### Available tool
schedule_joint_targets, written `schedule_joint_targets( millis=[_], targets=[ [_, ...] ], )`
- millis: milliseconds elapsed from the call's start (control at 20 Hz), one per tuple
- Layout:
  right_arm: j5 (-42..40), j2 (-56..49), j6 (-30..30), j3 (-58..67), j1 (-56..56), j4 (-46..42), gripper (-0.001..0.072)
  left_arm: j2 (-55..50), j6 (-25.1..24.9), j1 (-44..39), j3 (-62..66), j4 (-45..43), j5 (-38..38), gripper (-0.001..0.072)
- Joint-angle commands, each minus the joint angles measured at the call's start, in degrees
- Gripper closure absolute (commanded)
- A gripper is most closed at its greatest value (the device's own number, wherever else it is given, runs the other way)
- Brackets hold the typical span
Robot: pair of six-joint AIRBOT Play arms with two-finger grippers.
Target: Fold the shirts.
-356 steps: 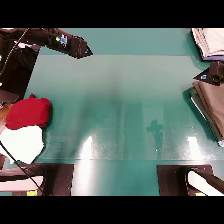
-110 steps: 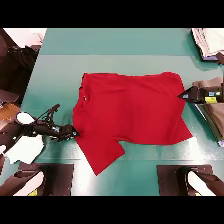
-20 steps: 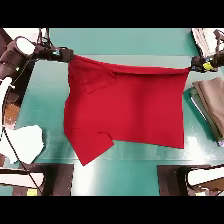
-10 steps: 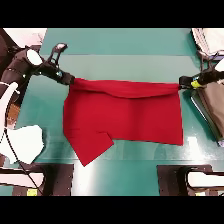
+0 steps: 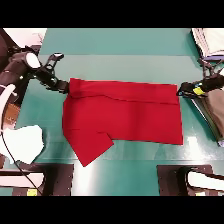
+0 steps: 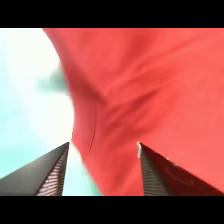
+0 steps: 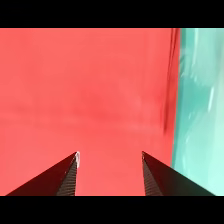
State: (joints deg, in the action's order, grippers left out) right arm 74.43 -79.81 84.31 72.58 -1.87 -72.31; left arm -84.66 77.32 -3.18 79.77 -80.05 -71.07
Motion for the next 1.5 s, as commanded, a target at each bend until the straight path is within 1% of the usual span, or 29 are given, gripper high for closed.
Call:
schedule_joint_targets(
  millis=[0,50,100,150,200,300,400,500,700,850,950,1050,1250,1300,1350,1400,1450],
  targets=[
    [12.0,3.9,-4.7,0.8,-3.4,5.0,0.0265,7.2,3.6,2.7,-4.0,2.4,-6.1,0.0203],
    [14.1,5.5,-5.7,0.8,-4.5,6.2,0.0265,10.6,4.0,3.4,-7.9,4.2,-6.7,0.0203],
    [14.5,7.0,-6.3,0.8,-5.2,7.3,0.0265,14.4,5.9,3.7,-13.2,5.2,-7.1,0.0204],
    [13.9,8.3,-6.8,0.8,-5.7,8.2,0.0267,18.0,7.8,3.7,-18.7,5.4,-7.1,0.0204],
    [12.7,9.5,-7.0,0.8,-6.0,8.7,0.0289,21.9,9.4,3.7,-25.2,7.0,-6.5,0.0204],
    [10.3,11.4,-7.1,0.8,-6.0,8.9,0.0411,28.9,11.0,3.7,-37.2,11.4,-4.0,0.0204],
    [9.1,12.2,-7.1,0.8,-5.7,9.8,0.0411,34.3,12.5,3.7,-46.6,15.2,-2.4,0.0203],
    [9.1,12.3,-7.1,0.8,-5.2,9.8,0.0411,37.6,13.7,3.7,-53.0,18.0,-1.4,0.0203],
    [9.1,12.3,-7.1,0.8,-3.5,9.8,0.041,37.8,13.8,3.7,-56.8,21.1,0.5,0.0204],
    [9.0,12.3,-7.1,0.8,-2.9,9.7,0.041,37.8,13.8,3.5,-57.2,21.7,3.7,0.0204],
    [8.8,12.3,-7.1,0.8,-2.9,9.7,0.041,37.8,13.8,3.5,-58.7,23.9,5.4,0.0204],
    [8.5,12.3,-7.0,0.8,-2.9,9.8,0.041,37.8,13.8,3.5,-60.7,24.3,7.2,0.0205],
    [8.6,12.3,-7.0,0.8,-2.9,9.7,0.041,37.8,13.7,3.5,-61.8,26.0,8.7,0.0207],
    [9.3,12.3,-7.0,0.8,-3.1,9.7,0.041,37.8,13.7,3.5,-61.8,26.7,9.1,0.0322],
    [10.6,12.3,-7.1,0.8,-3.7,9.6,0.041,37.8,13.0,3.5,-61.8,27.8,9.6,0.058],
    [11.7,12.5,-7.1,0.3,-4.8,9.6,0.041,37.8,11.4,3.5,-61.8,29.3,10.0,0.0649],
    [11.8,13.2,-7.1,-1.3,-6.1,9.6,0.041,37.8,10.6,3.5,-61.8,30.4,10.2,0.065]
  ],
)
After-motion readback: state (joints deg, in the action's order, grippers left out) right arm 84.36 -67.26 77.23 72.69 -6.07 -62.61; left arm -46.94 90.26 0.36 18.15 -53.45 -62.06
